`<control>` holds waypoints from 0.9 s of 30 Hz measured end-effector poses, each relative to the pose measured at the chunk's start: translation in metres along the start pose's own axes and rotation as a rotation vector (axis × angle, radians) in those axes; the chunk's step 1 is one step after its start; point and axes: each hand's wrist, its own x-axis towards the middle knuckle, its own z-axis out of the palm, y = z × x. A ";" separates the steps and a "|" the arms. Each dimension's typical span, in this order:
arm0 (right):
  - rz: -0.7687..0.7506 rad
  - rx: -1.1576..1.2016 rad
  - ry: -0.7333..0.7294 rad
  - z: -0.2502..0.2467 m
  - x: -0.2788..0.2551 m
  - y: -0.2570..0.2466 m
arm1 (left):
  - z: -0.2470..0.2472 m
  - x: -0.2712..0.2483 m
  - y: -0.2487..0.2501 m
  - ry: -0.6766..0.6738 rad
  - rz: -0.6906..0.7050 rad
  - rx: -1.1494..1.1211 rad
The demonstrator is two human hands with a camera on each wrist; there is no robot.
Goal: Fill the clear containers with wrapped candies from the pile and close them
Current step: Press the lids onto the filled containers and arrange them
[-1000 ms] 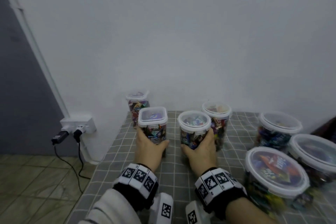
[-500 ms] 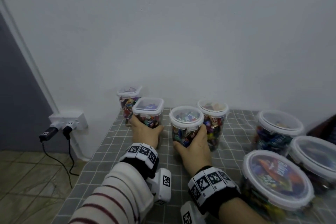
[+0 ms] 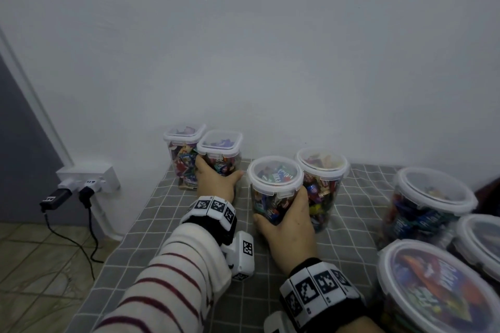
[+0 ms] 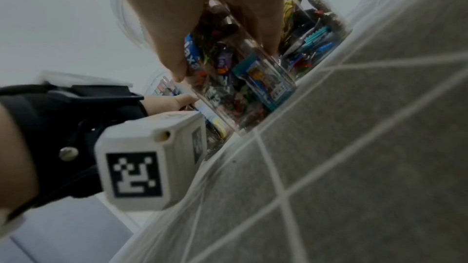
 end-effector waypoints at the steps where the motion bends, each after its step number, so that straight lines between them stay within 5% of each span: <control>1: -0.002 -0.004 -0.002 0.001 0.000 0.000 | 0.002 0.003 0.000 -0.005 -0.004 0.009; 18: 0.005 -0.025 -0.030 0.002 0.004 -0.002 | -0.011 0.011 -0.022 -0.144 -0.035 0.112; 27: 0.038 -0.052 -0.029 0.016 0.022 -0.013 | -0.090 0.042 -0.026 0.096 0.001 0.205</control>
